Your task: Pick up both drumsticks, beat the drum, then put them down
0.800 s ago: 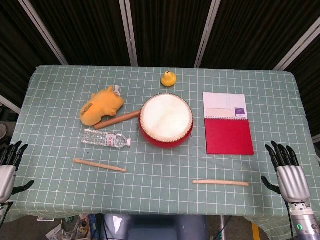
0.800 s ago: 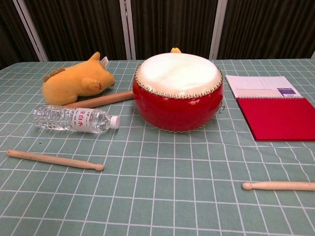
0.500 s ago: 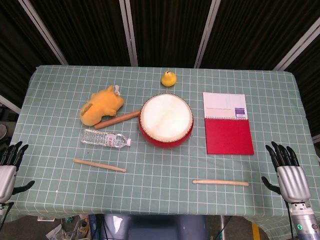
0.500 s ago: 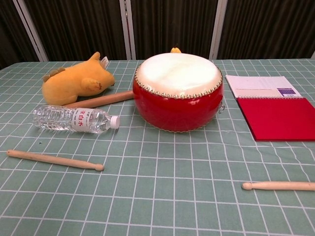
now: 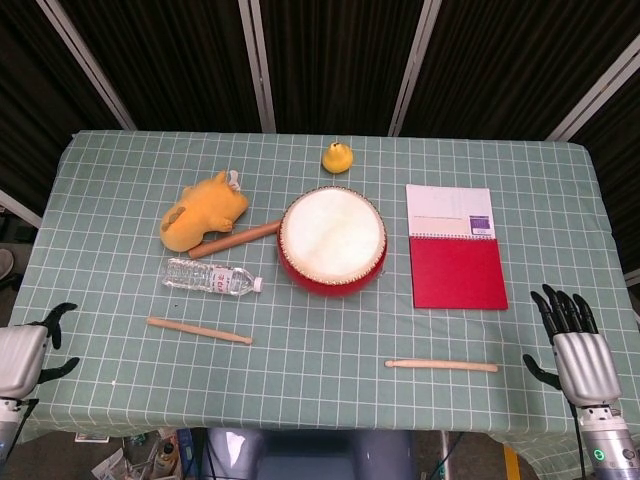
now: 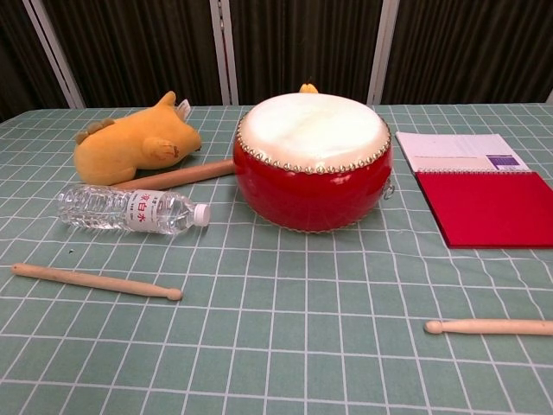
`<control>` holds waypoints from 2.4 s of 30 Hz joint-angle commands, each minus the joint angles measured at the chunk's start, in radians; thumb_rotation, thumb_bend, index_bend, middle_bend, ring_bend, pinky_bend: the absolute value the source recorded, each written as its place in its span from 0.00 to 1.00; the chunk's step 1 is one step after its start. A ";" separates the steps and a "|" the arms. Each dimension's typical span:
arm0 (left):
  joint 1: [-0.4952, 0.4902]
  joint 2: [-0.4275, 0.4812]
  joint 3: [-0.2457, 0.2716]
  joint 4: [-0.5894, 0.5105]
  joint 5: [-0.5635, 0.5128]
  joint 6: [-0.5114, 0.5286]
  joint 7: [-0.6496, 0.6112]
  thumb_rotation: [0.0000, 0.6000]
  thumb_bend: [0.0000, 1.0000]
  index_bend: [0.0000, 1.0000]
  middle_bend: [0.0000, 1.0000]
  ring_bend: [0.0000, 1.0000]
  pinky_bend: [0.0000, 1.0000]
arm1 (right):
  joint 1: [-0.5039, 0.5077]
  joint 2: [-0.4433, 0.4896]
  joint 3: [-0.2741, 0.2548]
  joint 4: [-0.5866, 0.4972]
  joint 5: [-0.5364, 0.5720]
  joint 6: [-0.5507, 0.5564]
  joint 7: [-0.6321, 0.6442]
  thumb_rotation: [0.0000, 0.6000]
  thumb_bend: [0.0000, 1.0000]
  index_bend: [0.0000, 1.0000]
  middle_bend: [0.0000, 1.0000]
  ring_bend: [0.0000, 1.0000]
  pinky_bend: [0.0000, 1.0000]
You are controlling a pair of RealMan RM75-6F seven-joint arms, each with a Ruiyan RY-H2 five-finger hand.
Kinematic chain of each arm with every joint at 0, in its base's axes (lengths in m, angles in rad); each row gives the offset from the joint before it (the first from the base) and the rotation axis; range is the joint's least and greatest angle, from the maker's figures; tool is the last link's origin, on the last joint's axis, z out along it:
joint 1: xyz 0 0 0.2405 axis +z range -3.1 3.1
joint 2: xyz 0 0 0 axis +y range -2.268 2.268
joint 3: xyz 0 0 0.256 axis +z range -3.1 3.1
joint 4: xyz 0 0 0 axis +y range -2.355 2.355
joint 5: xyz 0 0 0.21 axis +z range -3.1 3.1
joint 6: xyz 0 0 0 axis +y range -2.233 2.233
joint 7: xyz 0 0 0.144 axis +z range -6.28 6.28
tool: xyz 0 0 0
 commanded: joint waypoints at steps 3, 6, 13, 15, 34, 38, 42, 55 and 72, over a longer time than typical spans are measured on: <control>-0.089 -0.046 -0.047 -0.028 -0.083 -0.102 0.117 1.00 0.22 0.50 1.00 1.00 1.00 | -0.001 0.001 0.002 -0.003 0.005 -0.002 0.002 1.00 0.28 0.00 0.00 0.00 0.00; -0.144 -0.093 -0.076 -0.028 -0.164 -0.169 0.190 1.00 0.24 0.51 1.00 1.00 1.00 | -0.003 0.002 0.003 -0.005 0.009 -0.002 0.006 1.00 0.28 0.00 0.00 0.00 0.00; -0.245 -0.210 -0.102 0.029 -0.289 -0.254 0.342 1.00 0.24 0.48 1.00 1.00 1.00 | -0.002 0.007 0.003 -0.004 0.009 -0.006 0.020 1.00 0.28 0.00 0.00 0.00 0.00; -0.269 -0.245 -0.102 0.049 -0.327 -0.271 0.382 1.00 0.24 0.48 1.00 1.00 1.00 | -0.002 0.009 0.003 -0.004 0.010 -0.009 0.025 1.00 0.28 0.00 0.00 0.00 0.00; -0.379 -0.427 -0.078 0.191 -0.495 -0.309 0.514 1.00 0.26 0.48 1.00 1.00 1.00 | 0.000 0.015 0.004 -0.005 0.006 -0.014 0.048 1.00 0.28 0.00 0.00 0.00 0.00; -0.388 -0.444 -0.070 0.204 -0.500 -0.309 0.510 1.00 0.28 0.51 1.00 1.00 1.00 | -0.001 0.015 0.004 -0.007 0.008 -0.014 0.047 1.00 0.28 0.00 0.00 0.00 0.00; -0.394 -0.456 -0.059 0.211 -0.507 -0.310 0.505 1.00 0.40 0.67 1.00 1.00 1.00 | -0.003 0.015 0.005 -0.008 0.009 -0.013 0.046 1.00 0.28 0.00 0.00 0.00 0.00; -0.340 -0.321 -0.074 0.055 -0.369 -0.199 0.307 1.00 0.46 0.75 1.00 1.00 1.00 | -0.007 -0.010 0.028 0.006 0.001 0.031 0.043 1.00 0.28 0.04 0.52 0.64 0.59; -0.280 -0.075 -0.119 -0.159 -0.285 -0.081 0.187 1.00 0.47 0.77 1.00 1.00 1.00 | 0.077 -0.020 -0.010 -0.231 0.167 -0.222 -0.287 1.00 0.27 0.47 1.00 1.00 1.00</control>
